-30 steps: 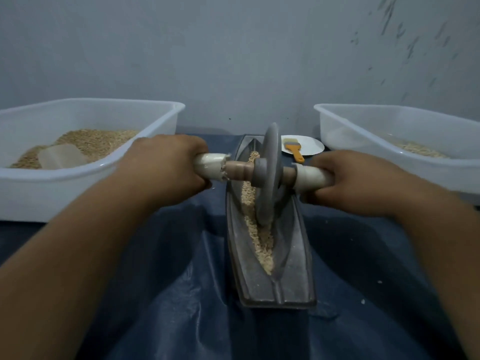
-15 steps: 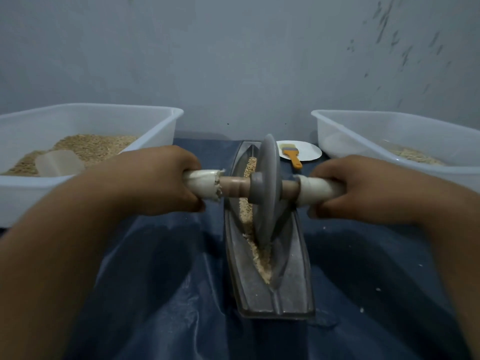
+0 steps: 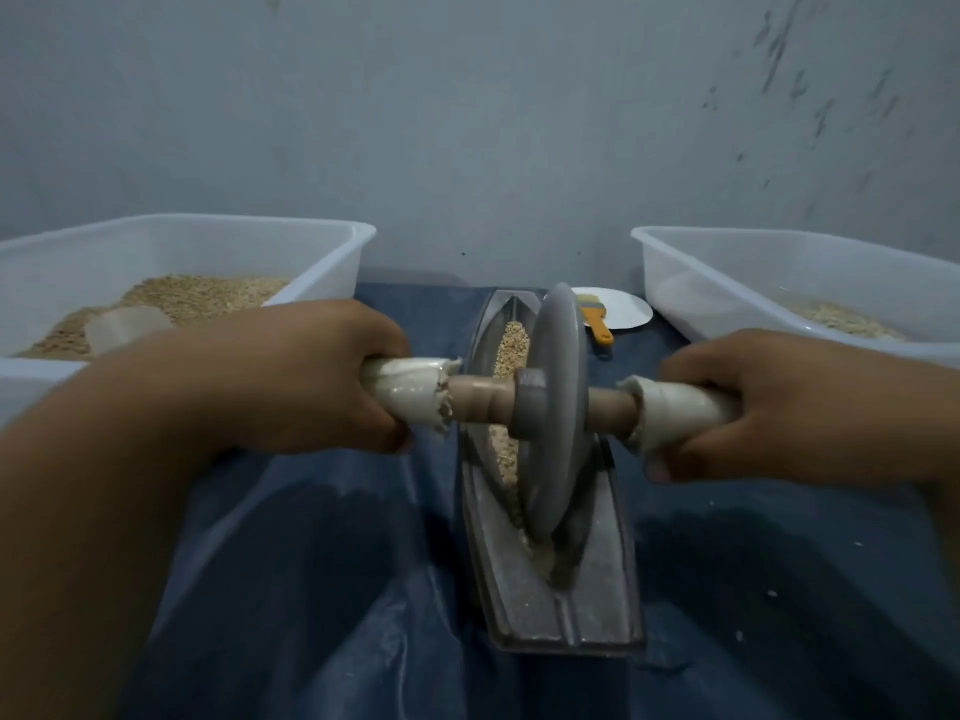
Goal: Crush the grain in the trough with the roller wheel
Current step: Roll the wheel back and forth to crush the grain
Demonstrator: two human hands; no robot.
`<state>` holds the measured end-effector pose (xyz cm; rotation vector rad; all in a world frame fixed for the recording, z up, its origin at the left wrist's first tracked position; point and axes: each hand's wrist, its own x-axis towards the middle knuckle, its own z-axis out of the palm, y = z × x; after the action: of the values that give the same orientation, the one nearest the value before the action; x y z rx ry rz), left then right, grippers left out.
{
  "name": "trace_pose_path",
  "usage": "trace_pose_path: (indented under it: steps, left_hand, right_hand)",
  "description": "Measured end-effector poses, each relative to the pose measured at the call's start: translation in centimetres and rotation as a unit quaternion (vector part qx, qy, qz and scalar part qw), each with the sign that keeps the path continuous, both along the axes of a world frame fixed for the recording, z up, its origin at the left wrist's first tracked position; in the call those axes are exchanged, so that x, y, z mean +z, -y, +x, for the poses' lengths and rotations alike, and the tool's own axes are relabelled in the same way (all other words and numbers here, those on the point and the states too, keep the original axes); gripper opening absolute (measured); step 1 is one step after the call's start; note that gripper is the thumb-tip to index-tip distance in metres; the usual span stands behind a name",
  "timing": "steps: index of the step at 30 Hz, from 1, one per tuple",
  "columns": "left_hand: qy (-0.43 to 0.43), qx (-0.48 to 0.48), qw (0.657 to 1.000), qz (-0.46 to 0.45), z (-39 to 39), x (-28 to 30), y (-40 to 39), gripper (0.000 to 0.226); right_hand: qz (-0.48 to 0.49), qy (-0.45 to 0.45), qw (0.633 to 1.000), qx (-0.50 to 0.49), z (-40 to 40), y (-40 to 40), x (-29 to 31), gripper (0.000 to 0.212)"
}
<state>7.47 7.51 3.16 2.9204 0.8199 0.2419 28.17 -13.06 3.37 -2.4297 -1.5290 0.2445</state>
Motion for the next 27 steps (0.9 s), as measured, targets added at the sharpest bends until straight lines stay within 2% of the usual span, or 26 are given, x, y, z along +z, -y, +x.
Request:
trace_pose_path:
  steps: [3, 6, 8, 11, 13, 15, 17, 19, 22, 25, 27]
  left_hand:
    - [0.060, 0.040, 0.996, 0.060, 1.7, -1.6, -0.4, 0.027]
    - [0.067, 0.044, 0.995, 0.053, 2.4, -2.2, -0.7, 0.027]
    - [0.030, 0.035, 0.999, 0.022, 1.7, -1.7, -0.7, 0.027]
    - [-0.023, 0.006, 0.999, -0.039, 0.2, -0.4, -0.3, 0.030]
    - [-0.022, -0.009, 0.999, -0.039, -0.2, 0.0, 0.0, 0.030]
    - [0.015, -0.003, 1.000, 0.004, 0.3, -0.3, 0.1, 0.026]
    - [0.060, 0.022, 0.995, 0.076, 1.2, -1.1, 0.1, 0.022]
    - [0.080, 0.036, 0.991, 0.098, 1.9, -1.9, 0.0, 0.024]
    - [0.042, 0.025, 0.998, 0.026, 1.7, -1.6, -0.2, 0.026]
    - [-0.014, 0.004, 0.999, -0.030, 0.4, -0.6, -0.2, 0.027]
    - [-0.015, -0.009, 0.999, -0.030, 0.0, -0.3, -0.1, 0.031]
  right_hand:
    - [0.084, 0.067, 0.994, -0.037, 0.6, -2.1, -1.9, 0.031]
    - [0.096, 0.091, 0.990, -0.049, 0.6, -2.8, -2.5, 0.027]
    - [0.064, 0.065, 0.995, -0.032, 0.5, -1.9, -1.7, 0.028]
    - [0.003, -0.008, 1.000, 0.006, 0.1, 0.0, -0.1, 0.045]
    - [-0.021, -0.049, 0.998, 0.019, 0.1, 0.7, 0.3, 0.051]
    - [-0.010, -0.045, 0.999, 0.007, 0.3, 0.2, -0.1, 0.046]
    - [0.044, 0.005, 0.999, -0.024, 0.7, -1.1, -1.3, 0.033]
    - [0.083, 0.066, 0.993, -0.043, 0.7, -2.3, -2.3, 0.026]
    - [0.072, 0.084, 0.993, -0.039, 0.5, -2.2, -2.0, 0.025]
    - [0.021, 0.007, 1.000, -0.005, 0.3, -0.6, -0.6, 0.035]
    - [0.003, -0.031, 0.999, 0.014, 0.2, 0.1, -0.1, 0.044]
